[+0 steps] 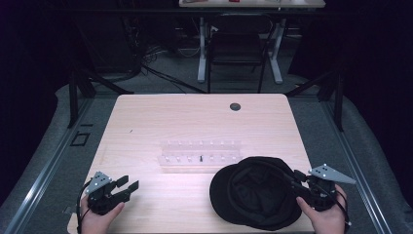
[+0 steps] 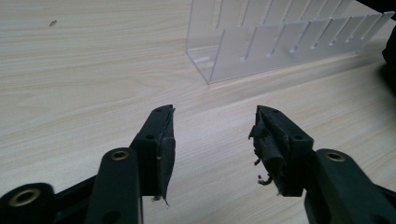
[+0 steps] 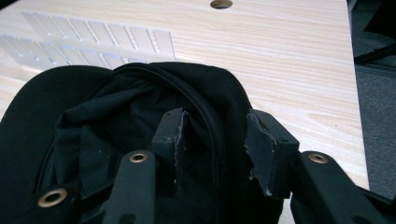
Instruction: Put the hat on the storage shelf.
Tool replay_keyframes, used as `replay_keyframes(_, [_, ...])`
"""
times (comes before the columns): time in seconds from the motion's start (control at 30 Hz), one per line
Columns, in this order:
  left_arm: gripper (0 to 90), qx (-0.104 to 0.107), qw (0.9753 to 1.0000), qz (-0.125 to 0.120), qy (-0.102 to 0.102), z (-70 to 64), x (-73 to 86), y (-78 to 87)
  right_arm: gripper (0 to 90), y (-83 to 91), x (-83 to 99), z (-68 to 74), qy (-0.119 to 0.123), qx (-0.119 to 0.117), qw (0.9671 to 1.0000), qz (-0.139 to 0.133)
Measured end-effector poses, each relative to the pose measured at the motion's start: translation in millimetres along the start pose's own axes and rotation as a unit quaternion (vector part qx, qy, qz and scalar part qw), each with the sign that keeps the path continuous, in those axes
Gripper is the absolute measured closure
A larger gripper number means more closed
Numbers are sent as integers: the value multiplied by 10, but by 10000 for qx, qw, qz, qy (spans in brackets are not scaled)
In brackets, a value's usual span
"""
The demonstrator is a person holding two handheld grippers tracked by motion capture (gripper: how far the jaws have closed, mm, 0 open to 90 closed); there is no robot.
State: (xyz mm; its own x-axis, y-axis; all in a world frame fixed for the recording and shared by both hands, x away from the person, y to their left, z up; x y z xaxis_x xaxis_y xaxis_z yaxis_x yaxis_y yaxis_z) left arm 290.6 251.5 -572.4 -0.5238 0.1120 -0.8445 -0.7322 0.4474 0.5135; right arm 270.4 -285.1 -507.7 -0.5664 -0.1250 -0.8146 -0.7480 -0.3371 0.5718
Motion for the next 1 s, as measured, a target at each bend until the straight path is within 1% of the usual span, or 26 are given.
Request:
replay_keyframes(0.1, [475,8,10000,7,-1,-7,2,14,567,-2,-38,4,90,-9,9998,161])
replay_keyframes(0.17, [482,72,10000,-19,20,-8,9,31,570,6,-65,-4,172,15,9994,312])
replay_keyframes(0.27, [489,79,9999,80,-5,-5,30,39,568,5,-109,-22,200,35,9987,477])
replay_keyframes(0.3, [490,65,9999,120,-17,-3,40,35,568,6,-126,-33,228,76,9983,537])
replay_keyframes(0.33, [492,64,9999,146,-13,-2,45,33,568,10,-144,-48,265,126,9973,671])
replay_keyframes(0.4, [492,57,9999,129,-5,-4,47,24,570,10,-174,-65,262,163,9961,832])
replay_keyframes(0.47, [495,92,9998,146,-14,-9,51,21,571,2,-200,-80,224,160,9942,1037])
replay_keyframes(0.57, [498,94,9998,170,-29,-22,60,21,572,-13,-236,-125,312,327,9902,1320])
replay_keyframes(0.63, [498,78,9998,162,-28,-22,61,22,572,-25,-254,-142,265,365,9885,1441])
replay_keyframes(0.73, [497,70,9998,170,4,-12,65,27,573,-35,-272,-174,185,365,9857,1634])
replay_keyframes(0.8, [498,76,9998,178,23,-3,69,29,577,-37,-276,-192,81,331,9834,1780])
replay_keyframes(0.9, [498,75,9998,186,66,3,72,31,582,-28,-257,-201,-54,255,9792,2011])
replay_keyframes(1.0, [506,110,9997,215,74,1,76,28,600,-19,-230,-217,-62,264,9768,2124])
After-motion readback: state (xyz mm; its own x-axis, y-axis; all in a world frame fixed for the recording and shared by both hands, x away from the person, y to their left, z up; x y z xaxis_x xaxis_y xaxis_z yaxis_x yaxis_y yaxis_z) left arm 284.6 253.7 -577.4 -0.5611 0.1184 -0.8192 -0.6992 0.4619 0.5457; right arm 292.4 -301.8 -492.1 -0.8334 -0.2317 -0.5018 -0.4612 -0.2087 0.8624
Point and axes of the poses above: each handheld gripper's, and its own axes: y roughly backward along the jaws, x roughly out of its underside, z roughly to its left, the point moved 5 cm from there along -y, roughly forward along the jaws, and after that the axes turned 2 degrees about -x, right-handed, at the moved point
